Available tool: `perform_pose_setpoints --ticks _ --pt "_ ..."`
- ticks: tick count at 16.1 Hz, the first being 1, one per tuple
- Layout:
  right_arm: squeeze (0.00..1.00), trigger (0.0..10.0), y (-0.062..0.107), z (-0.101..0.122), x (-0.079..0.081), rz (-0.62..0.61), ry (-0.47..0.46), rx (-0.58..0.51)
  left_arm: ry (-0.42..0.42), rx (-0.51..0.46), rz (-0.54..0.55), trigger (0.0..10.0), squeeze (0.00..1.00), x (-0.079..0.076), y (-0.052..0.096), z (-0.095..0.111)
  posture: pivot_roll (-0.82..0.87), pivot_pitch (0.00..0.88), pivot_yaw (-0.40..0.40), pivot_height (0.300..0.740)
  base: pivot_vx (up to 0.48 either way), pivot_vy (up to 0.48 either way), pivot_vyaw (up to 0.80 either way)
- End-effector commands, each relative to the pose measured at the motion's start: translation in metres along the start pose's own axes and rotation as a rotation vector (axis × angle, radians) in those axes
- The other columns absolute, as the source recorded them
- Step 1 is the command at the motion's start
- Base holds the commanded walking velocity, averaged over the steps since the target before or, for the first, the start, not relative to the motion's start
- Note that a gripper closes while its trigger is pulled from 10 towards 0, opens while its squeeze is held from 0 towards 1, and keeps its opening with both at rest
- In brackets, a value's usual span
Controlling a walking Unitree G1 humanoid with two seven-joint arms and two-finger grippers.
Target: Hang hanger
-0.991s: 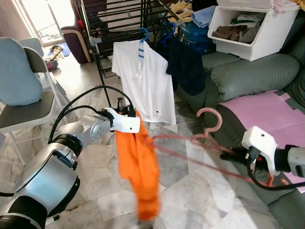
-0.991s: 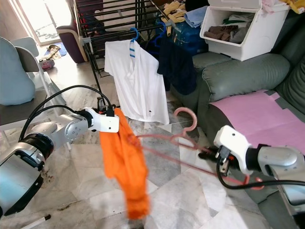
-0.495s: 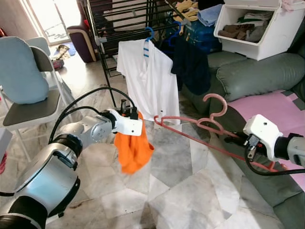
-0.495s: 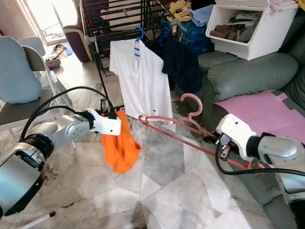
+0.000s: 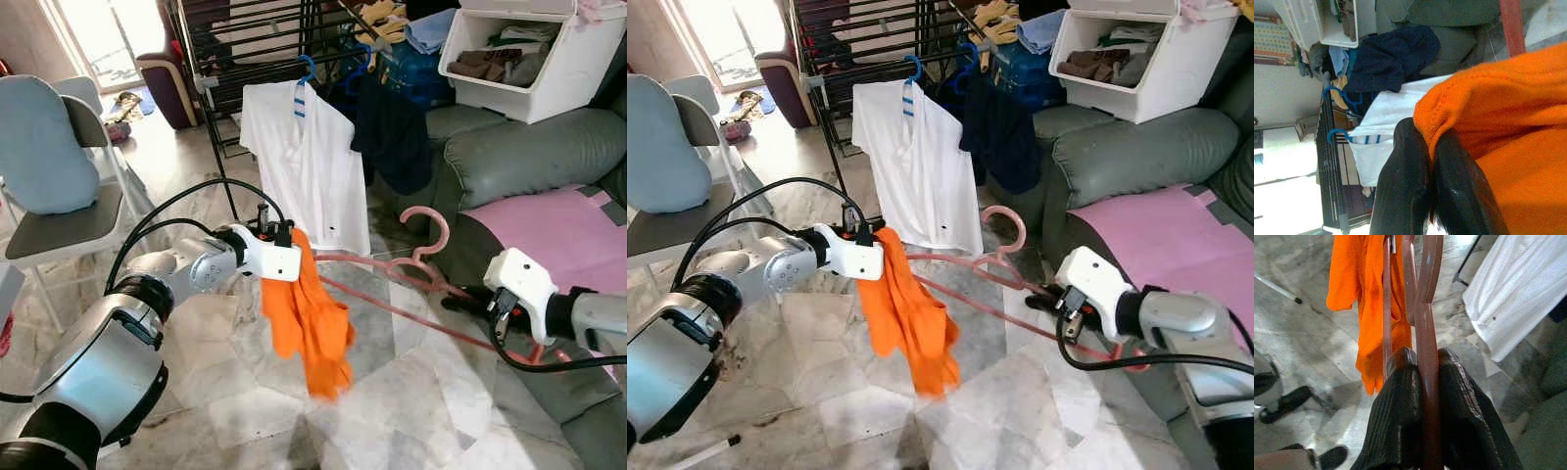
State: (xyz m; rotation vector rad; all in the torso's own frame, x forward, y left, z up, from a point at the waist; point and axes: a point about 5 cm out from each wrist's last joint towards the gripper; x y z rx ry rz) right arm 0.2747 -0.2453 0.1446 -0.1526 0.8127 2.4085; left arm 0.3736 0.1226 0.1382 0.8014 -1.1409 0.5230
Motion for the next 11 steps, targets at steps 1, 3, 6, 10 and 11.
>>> perform_pose_setpoints --ticks 1,3,6,10,11 --pt "0.0 10.0 -0.004 0.004 0.008 0.066 -0.004 -0.019 -0.004 -0.023 0.076 10.0 0.0 0.01 -0.001 0.004 -0.18 0.0 0.118 0.74 0.0 0.0 0.0" --pt "0.0 10.0 -0.006 0.0 0.017 0.123 -0.036 -0.012 -0.013 -0.034 0.132 10.0 0.0 0.016 -0.003 0.006 -0.18 0.0 0.116 0.74 0.0 0.0 0.0" --pt "0.0 10.0 -0.014 -0.013 0.019 0.108 -0.07 0.041 0.074 -0.11 0.215 10.0 0.0 0.034 -0.004 0.015 -0.18 0.0 0.114 0.74 0.0 0.0 0.0" --pt "0.0 10.0 -0.031 -0.042 0.009 -0.064 -0.191 0.131 0.28 -0.222 0.343 10.0 0.0 0.051 -0.003 0.029 -0.18 0.0 0.098 0.74 0.0 0.0 0.0" --pt "0.0 10.0 -0.033 -0.047 0.007 -0.093 -0.216 0.15 0.333 -0.24 0.359 10.0 0.0 0.052 -0.003 0.031 -0.18 0.0 0.096 0.74 0.0 0.0 0.0"
Point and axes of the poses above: a point about 5 cm out from each wrist's last joint towards the gripper, its own y axis pointing back from the gripper into the wrist, its own z axis along the axis of the wrist's last joint, x = y × z, and after that the axes turned 3 degrees about y, right-handed
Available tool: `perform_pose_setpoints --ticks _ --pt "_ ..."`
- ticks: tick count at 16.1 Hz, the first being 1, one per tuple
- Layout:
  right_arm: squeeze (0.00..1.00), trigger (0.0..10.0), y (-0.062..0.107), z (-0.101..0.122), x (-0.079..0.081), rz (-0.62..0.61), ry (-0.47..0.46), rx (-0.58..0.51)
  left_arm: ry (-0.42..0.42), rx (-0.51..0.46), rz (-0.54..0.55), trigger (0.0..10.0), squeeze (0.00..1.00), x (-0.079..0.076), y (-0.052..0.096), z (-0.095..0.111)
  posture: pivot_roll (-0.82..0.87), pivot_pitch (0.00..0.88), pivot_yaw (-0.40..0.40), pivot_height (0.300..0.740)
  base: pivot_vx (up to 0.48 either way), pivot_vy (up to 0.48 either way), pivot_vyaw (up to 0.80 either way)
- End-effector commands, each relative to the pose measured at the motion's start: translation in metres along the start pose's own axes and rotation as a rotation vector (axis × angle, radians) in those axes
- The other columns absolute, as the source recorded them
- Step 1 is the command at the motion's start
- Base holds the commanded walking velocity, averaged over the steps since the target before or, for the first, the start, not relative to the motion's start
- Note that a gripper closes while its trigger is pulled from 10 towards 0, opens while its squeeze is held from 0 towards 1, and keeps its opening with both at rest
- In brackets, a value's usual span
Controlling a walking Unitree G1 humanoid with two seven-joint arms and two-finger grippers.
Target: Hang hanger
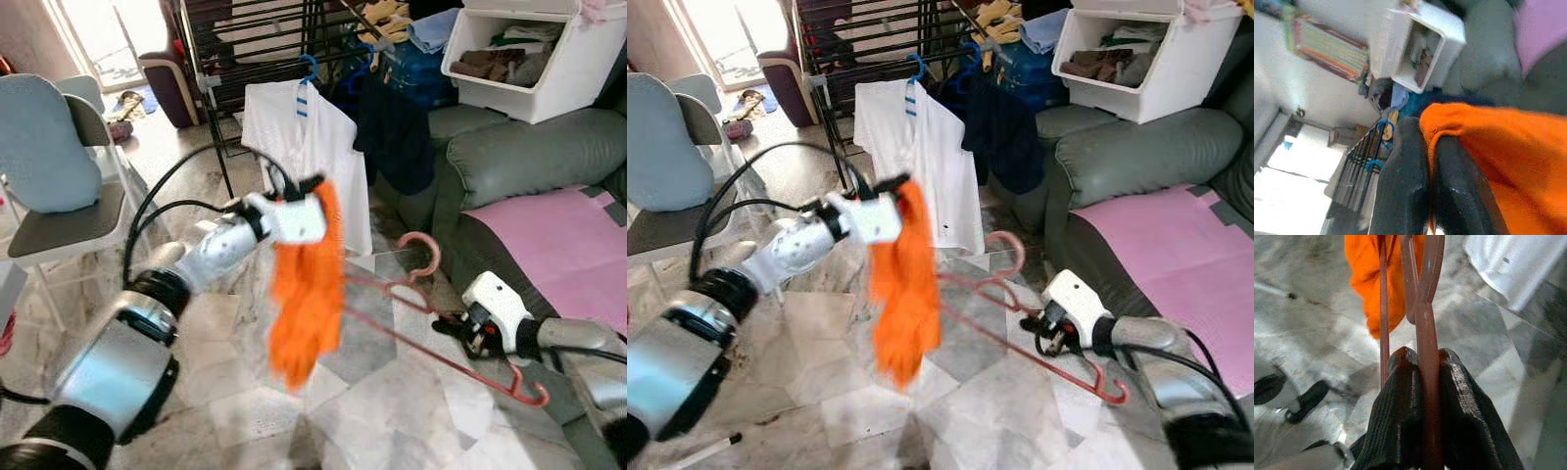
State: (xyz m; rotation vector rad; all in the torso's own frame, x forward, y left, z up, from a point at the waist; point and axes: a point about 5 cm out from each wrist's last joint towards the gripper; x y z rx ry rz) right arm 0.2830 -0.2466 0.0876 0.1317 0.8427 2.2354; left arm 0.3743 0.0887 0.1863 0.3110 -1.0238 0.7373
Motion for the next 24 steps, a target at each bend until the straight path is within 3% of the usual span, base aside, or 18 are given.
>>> perform_pose_setpoints --ticks 1,3,4,5,7,8,10,11,13,14,16,20,21,23,24 --pt "0.0 10.0 -0.001 -0.006 -0.008 -0.074 -0.048 0.029 0.038 -0.018 0.041 10.0 0.0 0.008 0.003 0.001 -0.18 0.0 0.089 0.74 0.0 0.0 0.0" --pt "0.0 10.0 0.002 -0.008 -0.031 -0.252 -0.226 -0.011 0.084 -0.03 0.065 10.0 0.0 0.008 0.004 0.003 -0.18 0.0 0.081 0.74 0.0 0.0 0.0" --pt "0.0 10.0 0.005 -0.005 -0.038 -0.3 -0.265 -0.041 0.091 -0.033 0.064 10.0 0.0 0.006 0.004 0.003 -0.18 0.0 0.079 0.74 0.0 0.0 0.0" --pt "0.0 10.0 0.011 0.003 -0.054 -0.411 -0.362 -0.128 0.106 -0.036 0.051 10.0 0.0 0.0 0.006 0.003 -0.18 0.0 0.078 0.74 0.0 0.0 0.0" --pt "0.0 10.0 0.018 0.017 -0.069 -0.5 -0.448 -0.248 0.13 -0.048 -0.001 10.0 0.0 -0.017 0.007 0.005 -0.19 0.0 0.083 0.74 0.0 0.0 0.0" --pt "0.0 10.0 0.025 0.034 -0.08 -0.571 -0.574 -0.398 0.148 -0.093 -0.074 10.0 0.0 -0.05 0.008 0.016 -0.2 0.0 0.085 0.74 0.0 0.0 0.0" --pt "0.0 10.0 0.023 0.054 -0.081 -0.526 -0.678 -0.52 0.212 -0.095 -0.11 10.0 0.0 -0.077 0.008 0.024 -0.2 0.0 0.085 0.74 0.0 0.0 0.0" --pt "0.0 10.0 0.011 0.076 -0.062 -0.37 -0.608 -0.537 0.212 -0.058 -0.138 10.0 0.0 -0.094 0.009 0.023 -0.21 0.0 0.085 0.74 0.0 0.0 0.0" --pt "0.0 10.0 -0.005 0.081 -0.022 -0.106 -0.416 -0.437 0.226 -0.037 -0.129 10.0 0.0 -0.095 0.007 0.022 -0.21 0.0 0.079 0.74 0.0 0.0 0.0" --pt "0.0 10.0 -0.011 0.065 -0.002 -0.005 -0.309 -0.329 0.235 -0.029 -0.111 10.0 0.0 -0.091 0.006 0.023 -0.21 0.0 0.074 0.74 0.0 0.0 0.0" --pt "0.0 10.0 -0.012 0.02 0.023 0.088 -0.186 -0.118 0.25 -0.016 -0.071 10.0 0.0 -0.081 0.006 0.02 -0.21 0.0 0.071 0.74 0.0 0.0 0.0" --pt "0.0 10.0 0.008 -0.022 0.034 0.11 -0.159 0.075 0.235 0.011 -0.05 10.0 0.0 -0.079 0.008 0.016 -0.21 0.0 0.077 0.74 0.0 0.0 0.0" --pt "0.0 10.0 0.019 -0.044 0.03 0.089 -0.122 0.178 0.222 0.012 -0.049 10.0 0.0 -0.077 0.009 0.016 -0.22 0.0 0.081 0.74 0.0 0.0 0.0" --pt "0.0 10.0 0.025 -0.056 0.017 -0.005 -0.097 0.261 0.204 0.006 -0.046 10.0 0.0 -0.075 0.009 0.017 -0.22 0.0 0.082 0.74 0.0 0.0 0.0" --pt "0.0 10.0 0.026 -0.056 -0.001 -0.135 -0.134 0.263 0.215 -0.007 -0.031 10.0 0.0 -0.072 0.008 0.018 -0.22 0.0 0.082 0.74 0.0 0.0 0.0"
Point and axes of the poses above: a point about 5 cm out from each wrist's last joint towards the gripper, its own y axis pointing back from the gripper into the wrist, its own z axis along the axis of the wrist's last joint, x = y × z, and after that the axes turned 3 degrees about y, right-handed
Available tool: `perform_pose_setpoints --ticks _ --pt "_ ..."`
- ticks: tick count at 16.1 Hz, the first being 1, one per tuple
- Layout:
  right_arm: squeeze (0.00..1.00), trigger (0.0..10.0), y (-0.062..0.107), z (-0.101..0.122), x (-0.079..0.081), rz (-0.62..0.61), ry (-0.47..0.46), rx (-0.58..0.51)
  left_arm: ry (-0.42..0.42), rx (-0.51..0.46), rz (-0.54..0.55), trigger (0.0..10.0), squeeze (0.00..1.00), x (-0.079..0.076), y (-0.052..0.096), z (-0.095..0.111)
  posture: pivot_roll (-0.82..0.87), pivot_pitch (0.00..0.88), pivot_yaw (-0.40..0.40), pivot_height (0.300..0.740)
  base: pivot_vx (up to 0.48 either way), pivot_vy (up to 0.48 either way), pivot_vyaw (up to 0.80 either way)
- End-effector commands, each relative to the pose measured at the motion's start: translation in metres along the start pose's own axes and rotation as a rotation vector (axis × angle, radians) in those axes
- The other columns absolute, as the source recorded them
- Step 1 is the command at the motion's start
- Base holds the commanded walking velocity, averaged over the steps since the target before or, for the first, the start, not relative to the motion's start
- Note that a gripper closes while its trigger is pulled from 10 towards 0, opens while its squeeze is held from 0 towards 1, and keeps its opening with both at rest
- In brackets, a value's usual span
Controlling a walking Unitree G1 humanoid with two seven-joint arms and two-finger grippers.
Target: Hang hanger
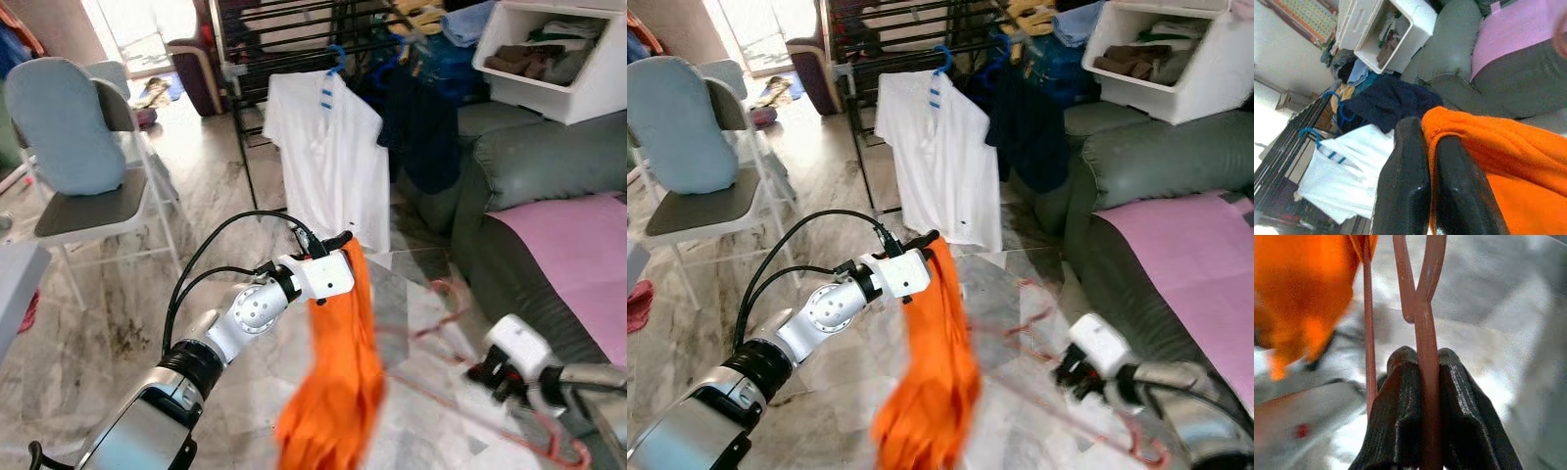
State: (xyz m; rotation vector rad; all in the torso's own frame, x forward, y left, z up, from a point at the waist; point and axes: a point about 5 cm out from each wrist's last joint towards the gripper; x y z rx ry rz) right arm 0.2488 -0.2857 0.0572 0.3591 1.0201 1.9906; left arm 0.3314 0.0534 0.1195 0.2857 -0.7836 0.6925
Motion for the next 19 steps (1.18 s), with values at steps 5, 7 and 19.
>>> perform_pose_setpoints --ticks 5,7,19 --pt "0.0 10.0 0.003 0.027 -0.038 -0.313 -0.225 -0.161 -0.015 -0.082 0.042 10.0 0.0 0.011 0.002 0.012 -0.2 0.0 0.082 0.74 0.0 0.0 0.0" --pt "0.0 10.0 0.005 0.06 -0.045 -0.333 -0.346 -0.36 -0.046 -0.068 0.009 10.0 0.0 0.004 0.006 0.008 -0.2 0.0 0.085 0.74 0.0 0.0 0.0" --pt "0.0 10.0 0.024 0.217 -0.029 -0.251 -0.8 -1.114 0.119 -0.065 -0.242 10.0 0.0 -0.065 0.007 0.018 -0.21 0.0 0.081 0.74 0.0 0.0 0.0"
Point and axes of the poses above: a point about 5 cm out from each wrist's last joint towards the gripper, its own y axis pointing back from the gripper into the wrist, its own z axis along the axis of the wrist's last joint, x = y × z, and after that the axes turned 3 degrees about y, right-handed
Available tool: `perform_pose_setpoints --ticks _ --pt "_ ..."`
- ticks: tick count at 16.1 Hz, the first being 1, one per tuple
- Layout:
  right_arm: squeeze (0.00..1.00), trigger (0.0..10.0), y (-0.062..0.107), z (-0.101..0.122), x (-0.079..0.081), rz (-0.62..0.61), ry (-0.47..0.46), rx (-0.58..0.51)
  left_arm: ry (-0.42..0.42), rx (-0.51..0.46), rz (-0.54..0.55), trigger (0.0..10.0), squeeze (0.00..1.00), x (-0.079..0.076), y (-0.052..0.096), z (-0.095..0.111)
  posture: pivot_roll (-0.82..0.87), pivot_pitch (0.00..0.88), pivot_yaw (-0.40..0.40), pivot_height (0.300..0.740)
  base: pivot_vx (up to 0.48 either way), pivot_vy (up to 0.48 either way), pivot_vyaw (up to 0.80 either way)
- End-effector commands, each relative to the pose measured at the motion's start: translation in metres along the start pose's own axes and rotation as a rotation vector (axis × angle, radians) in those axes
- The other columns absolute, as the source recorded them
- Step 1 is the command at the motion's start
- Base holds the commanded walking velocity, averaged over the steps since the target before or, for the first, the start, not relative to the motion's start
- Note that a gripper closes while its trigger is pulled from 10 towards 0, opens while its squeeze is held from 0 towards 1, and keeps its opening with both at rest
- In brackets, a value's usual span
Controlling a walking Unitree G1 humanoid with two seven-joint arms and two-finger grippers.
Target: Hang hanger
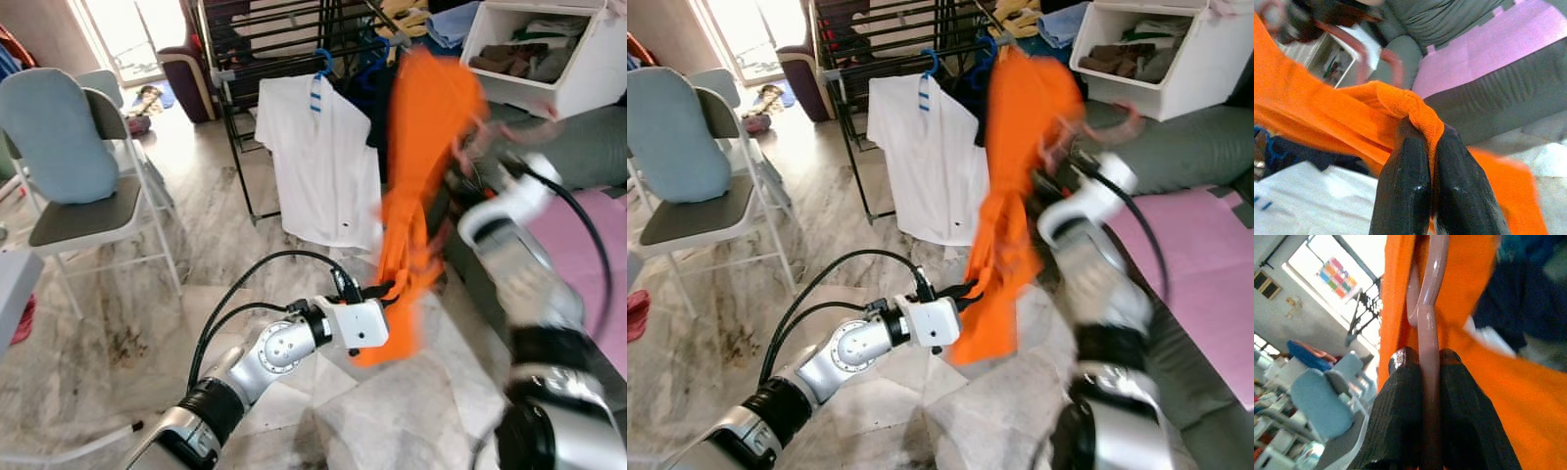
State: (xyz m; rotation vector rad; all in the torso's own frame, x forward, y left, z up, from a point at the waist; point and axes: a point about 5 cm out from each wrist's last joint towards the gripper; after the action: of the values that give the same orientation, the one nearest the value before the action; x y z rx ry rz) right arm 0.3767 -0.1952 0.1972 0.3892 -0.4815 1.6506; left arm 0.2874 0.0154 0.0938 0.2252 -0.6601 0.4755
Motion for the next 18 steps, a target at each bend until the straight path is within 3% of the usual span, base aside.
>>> perform_pose_setpoints --ticks 1,2,3,5,6,7,9,10,14,17,18 --pt "0.0 10.0 -0.007 0.027 0.002 -0.064 0.074 -0.129 0.023 0.051 -0.056 10.0 0.0 -0.008 0.007 -0.009 -0.2 0.0 0.075 0.74 0.0 0.0 0.0" --pt "0.0 10.0 -0.009 0.029 0.003 -0.075 0.117 -0.14 0.029 0.056 -0.069 10.0 0.0 -0.009 0.007 -0.009 -0.2 0.0 0.075 0.74 0.0 0.0 0.0" --pt "0.0 10.0 -0.013 0.031 0.014 -0.063 0.272 -0.148 0.047 0.064 -0.103 10.0 0.0 -0.014 0.008 -0.01 -0.2 0.0 0.075 0.74 0.0 0.0 0.0" --pt "0.0 10.0 -0.013 0.028 0.029 0.003 0.488 -0.189 0.076 0.074 -0.131 10.0 0.0 -0.018 0.01 -0.012 -0.19 0.0 0.072 0.74 0.0 0.0 0.0" --pt "0.0 10.0 -0.012 0.021 0.035 0.047 0.545 -0.17 0.095 0.08 -0.139 10.0 0.39 -0.02 0.01 -0.013 -0.19 0.0 0.07 0.74 0.0 0.0 0.0" --pt "0.0 10.0 -0.008 0.014 0.037 0.097 0.533 -0.156 0.108 0.082 -0.14 10.0 1.0 -0.022 0.01 -0.013 -0.19 0.0 0.07 0.74 0.0 0.0 0.0" --pt "0.0 10.0 0.005 -0.005 0.038 0.194 0.61 -0.158 0.137 0.083 -0.146 10.0 1.0 -0.026 0.009 -0.012 -0.19 0.0 0.075 0.74 0.0 0.0 0.0" --pt "0.0 10.0 0.011 -0.012 0.038 0.231 0.707 -0.17 0.149 0.081 -0.152 10.0 1.0 -0.026 0.01 -0.012 -0.19 0.0 0.079 0.74 0.0 0.0 0.0" --pt "0.0 10.0 0.023 -0.014 0.024 0.233 0.766 -0.214 0.142 0.074 -0.14 10.0 1.0 -0.022 0.013 -0.011 -0.19 0.0 0.081 0.74 0.0 0.0 0.0" --pt "0.0 10.0 0.034 -0.023 0.009 0.274 0.846 -0.136 0.137 0.046 -0.061 10.0 1.0 -0.011 0.021 -0.009 -0.18 0.0 0.07 0.74 0.0 0.0 0.0" --pt "0.0 10.0 0.047 -0.031 -0.007 0.314 0.903 -0.062 0.112 0.018 -0.015 10.0 1.0 -0.002 0.029 -0.007 -0.17 0.0 0.068 0.74 0.0 0.0 0.0"
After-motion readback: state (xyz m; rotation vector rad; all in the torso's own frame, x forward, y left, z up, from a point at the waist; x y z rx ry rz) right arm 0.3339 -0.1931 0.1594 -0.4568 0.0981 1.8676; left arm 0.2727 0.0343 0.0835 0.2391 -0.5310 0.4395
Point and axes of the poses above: a point about 5 cm out from each wrist's last joint towards the gripper, its own y axis pointing back from the gripper into the wrist, its own z axis along the axis of the wrist's last joint, x = y × z, and after that the axes turned 3 degrees about y, right-handed
